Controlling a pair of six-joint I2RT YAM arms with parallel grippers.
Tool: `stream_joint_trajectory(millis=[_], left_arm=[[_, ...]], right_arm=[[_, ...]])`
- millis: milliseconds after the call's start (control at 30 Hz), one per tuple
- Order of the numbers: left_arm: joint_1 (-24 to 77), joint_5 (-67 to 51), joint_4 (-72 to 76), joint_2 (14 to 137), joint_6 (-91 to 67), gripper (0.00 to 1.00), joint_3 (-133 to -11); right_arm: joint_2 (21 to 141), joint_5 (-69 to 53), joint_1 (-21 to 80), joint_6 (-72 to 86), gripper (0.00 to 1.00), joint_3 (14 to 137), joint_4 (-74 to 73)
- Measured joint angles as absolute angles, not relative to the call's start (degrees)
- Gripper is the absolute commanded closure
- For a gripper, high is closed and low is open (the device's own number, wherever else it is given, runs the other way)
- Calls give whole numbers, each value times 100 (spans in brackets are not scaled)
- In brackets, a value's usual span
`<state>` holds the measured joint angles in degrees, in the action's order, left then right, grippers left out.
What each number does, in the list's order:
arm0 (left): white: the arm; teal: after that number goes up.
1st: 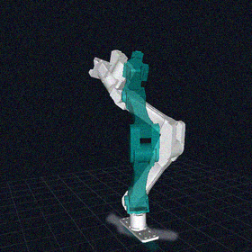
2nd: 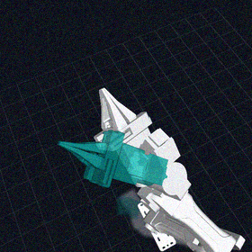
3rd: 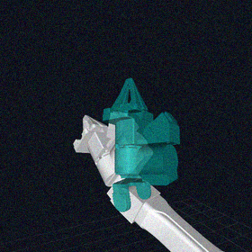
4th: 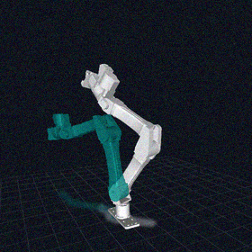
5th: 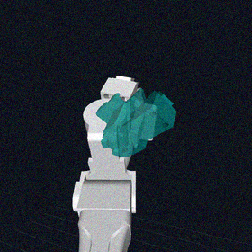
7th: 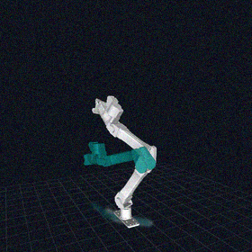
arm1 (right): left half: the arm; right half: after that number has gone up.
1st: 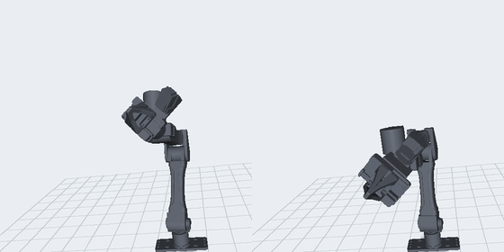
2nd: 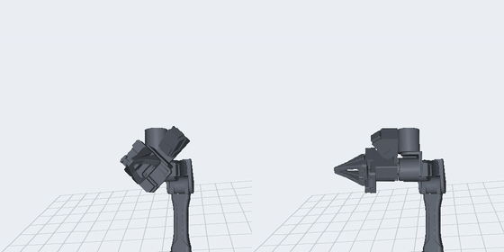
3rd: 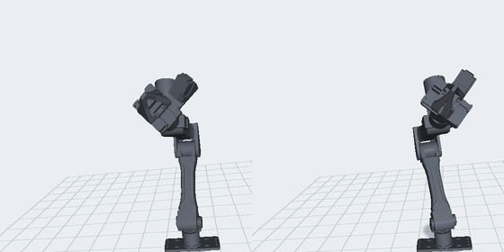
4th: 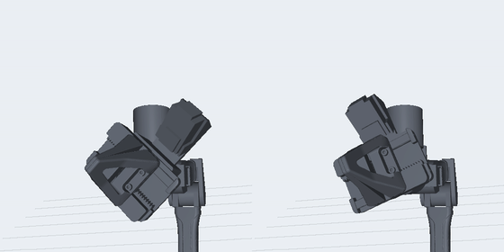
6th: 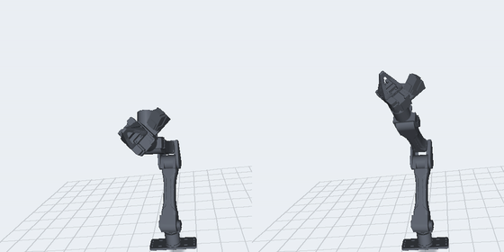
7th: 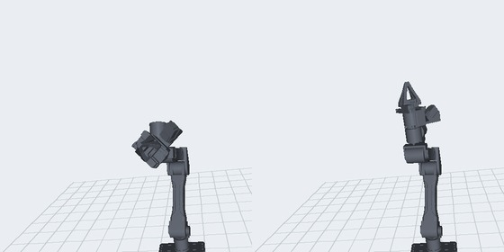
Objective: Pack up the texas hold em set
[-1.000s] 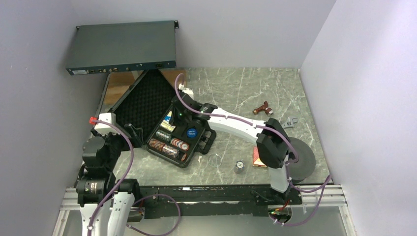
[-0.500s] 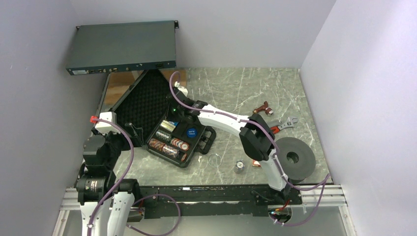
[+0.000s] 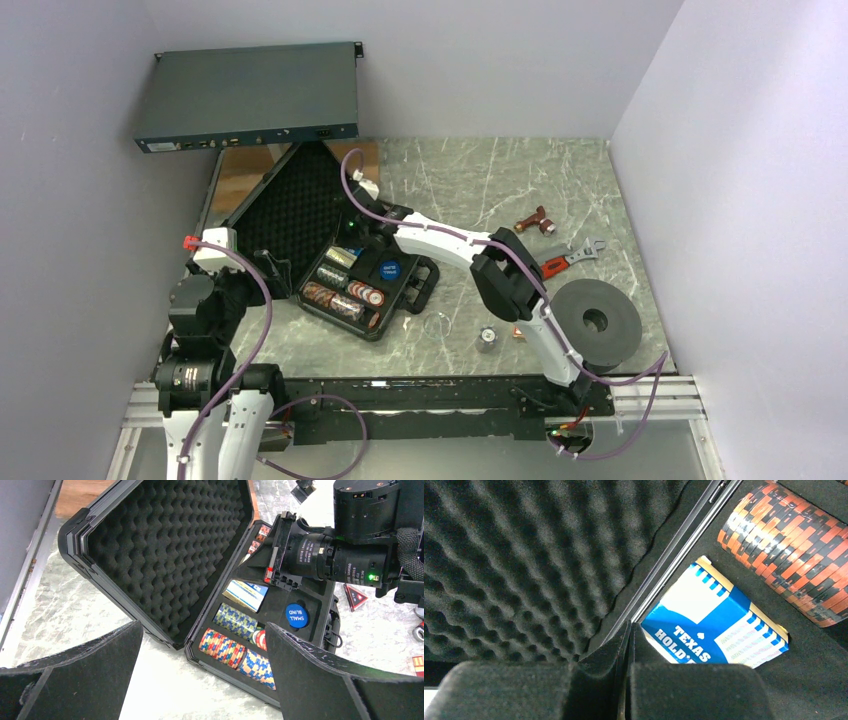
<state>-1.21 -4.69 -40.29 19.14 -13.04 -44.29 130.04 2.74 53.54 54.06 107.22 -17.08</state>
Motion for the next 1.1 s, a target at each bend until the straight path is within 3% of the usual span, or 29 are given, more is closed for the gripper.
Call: stream_joint_trajectory(millis=[833,1100], left_arm=[[-132,-467,-4029,1944,-1304,1,-4429],[-139,-467,-4029,1977,-1304,1,-4429]], right_arm=[[12344,692,5295,5273,100,9769,-1850],[12396,563,5282,5089,100,10121,-2261]])
